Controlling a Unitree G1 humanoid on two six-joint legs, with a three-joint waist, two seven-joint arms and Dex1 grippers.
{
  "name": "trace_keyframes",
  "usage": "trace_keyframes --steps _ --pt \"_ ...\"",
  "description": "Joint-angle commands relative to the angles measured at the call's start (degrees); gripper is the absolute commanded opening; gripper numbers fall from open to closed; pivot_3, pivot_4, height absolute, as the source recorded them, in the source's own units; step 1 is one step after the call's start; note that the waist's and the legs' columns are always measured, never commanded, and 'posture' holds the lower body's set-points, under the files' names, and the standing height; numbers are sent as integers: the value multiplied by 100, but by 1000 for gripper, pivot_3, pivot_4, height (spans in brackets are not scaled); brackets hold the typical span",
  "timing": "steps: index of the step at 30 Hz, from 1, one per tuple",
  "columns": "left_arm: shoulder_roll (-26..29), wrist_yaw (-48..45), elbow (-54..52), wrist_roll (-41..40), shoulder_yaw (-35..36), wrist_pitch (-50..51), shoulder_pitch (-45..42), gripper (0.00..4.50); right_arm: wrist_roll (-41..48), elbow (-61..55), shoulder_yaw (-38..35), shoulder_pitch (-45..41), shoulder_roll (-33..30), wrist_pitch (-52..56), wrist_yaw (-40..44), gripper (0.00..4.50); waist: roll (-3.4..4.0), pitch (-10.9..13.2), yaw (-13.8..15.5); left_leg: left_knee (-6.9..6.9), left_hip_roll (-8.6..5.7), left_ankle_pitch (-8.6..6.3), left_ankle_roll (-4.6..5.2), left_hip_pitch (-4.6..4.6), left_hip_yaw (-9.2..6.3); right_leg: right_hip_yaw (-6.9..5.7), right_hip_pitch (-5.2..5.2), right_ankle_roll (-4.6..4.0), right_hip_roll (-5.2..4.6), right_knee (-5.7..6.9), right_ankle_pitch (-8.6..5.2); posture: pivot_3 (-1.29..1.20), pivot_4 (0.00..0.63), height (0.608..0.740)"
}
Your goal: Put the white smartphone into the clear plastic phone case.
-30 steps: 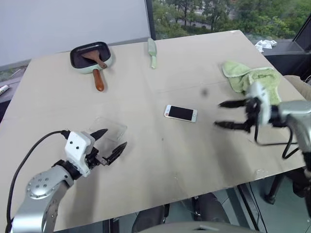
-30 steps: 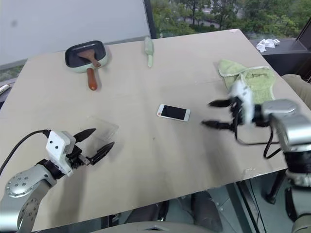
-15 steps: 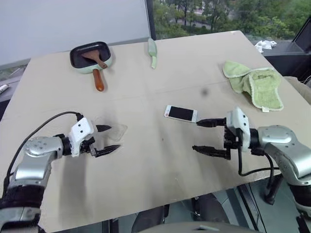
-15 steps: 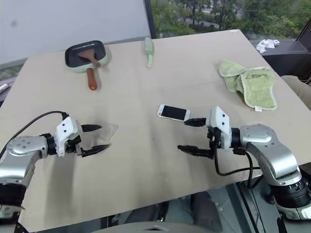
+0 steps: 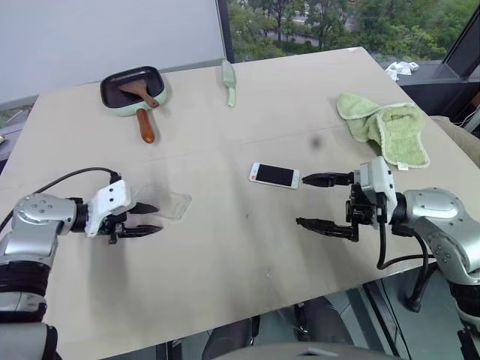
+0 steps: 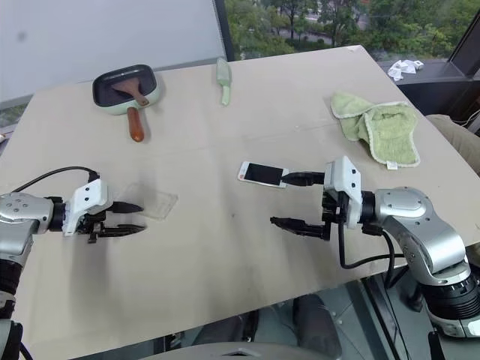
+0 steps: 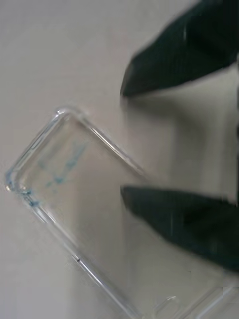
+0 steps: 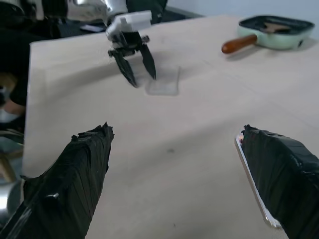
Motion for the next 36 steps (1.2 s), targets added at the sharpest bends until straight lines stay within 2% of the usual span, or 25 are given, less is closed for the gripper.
trace_keyframes --steps 1,2,3,7,12,18,25,30,33,36 --pt "80 -72 -44 100 -44 -18 209 721 185 -185 -85 -119 -13 32 -22 4500 0 0 0 0 0 0 0 0 0 0 0 0 0 0 0 0 150 740" --pt "68 -50 -85 98 -44 -18 232 241 183 -167 -78 -129 -23 28 -9 4500 1 0 -1 0 0 0 0 0 0 0 0 0 0 0 0 0 150 740" --pt "45 -25 -151 82 -37 -7 248 34 178 -148 -76 -136 -30 19 5 4500 2 -1 0 0 0 0 0 1 2 1 -1 0 0 0 0 0 150 740" --pt "-118 91 -936 -231 56 415 395 34 127 -70 -71 -110 -51 -54 75 4500 2 -1 15 1 0 0 1 2 3 3 1 0 0 3 0 0 150 740" --pt "-398 468 -2436 -745 163 1454 706 34 97 -44 -83 -38 -66 -109 110 4500 -1 0 24 5 0 0 1 -5 -1 4 0 1 -2 2 0 0 150 740" --pt "-523 886 -3550 -1035 248 2186 911 34 28 14 -69 16 -55 -213 127 4500 -2 0 13 4 1 0 1 -2 -1 12 0 1 0 4 1 0 150 740" --pt "-702 1255 -4177 -1387 420 2570 998 34 -76 131 -29 129 -34 -414 177 4500 -2 0 25 5 1 0 1 -2 -1 11 1 1 -1 4 1 0 150 740" --pt "-317 1030 -4118 -1641 772 2883 1122 34 -119 196 -29 170 -26 -521 204 4500 -3 0 12 4 2 0 0 -1 -1 12 0 0 1 4 1 0 150 740" --pt "-146 794 -3669 -1502 951 2459 1189 800 -149 232 -15 200 -28 -582 228 4500 -2 1 22 4 2 0 0 0 0 10 1 0 1 4 0 0 150 740" --pt "-131 412 -3018 -1437 1050 1872 1207 2123 -171 244 -1 203 -11 -612 232 4500 -2 1 23 4 2 0 0 2 1 5 2 0 0 3 0 0 150 740"
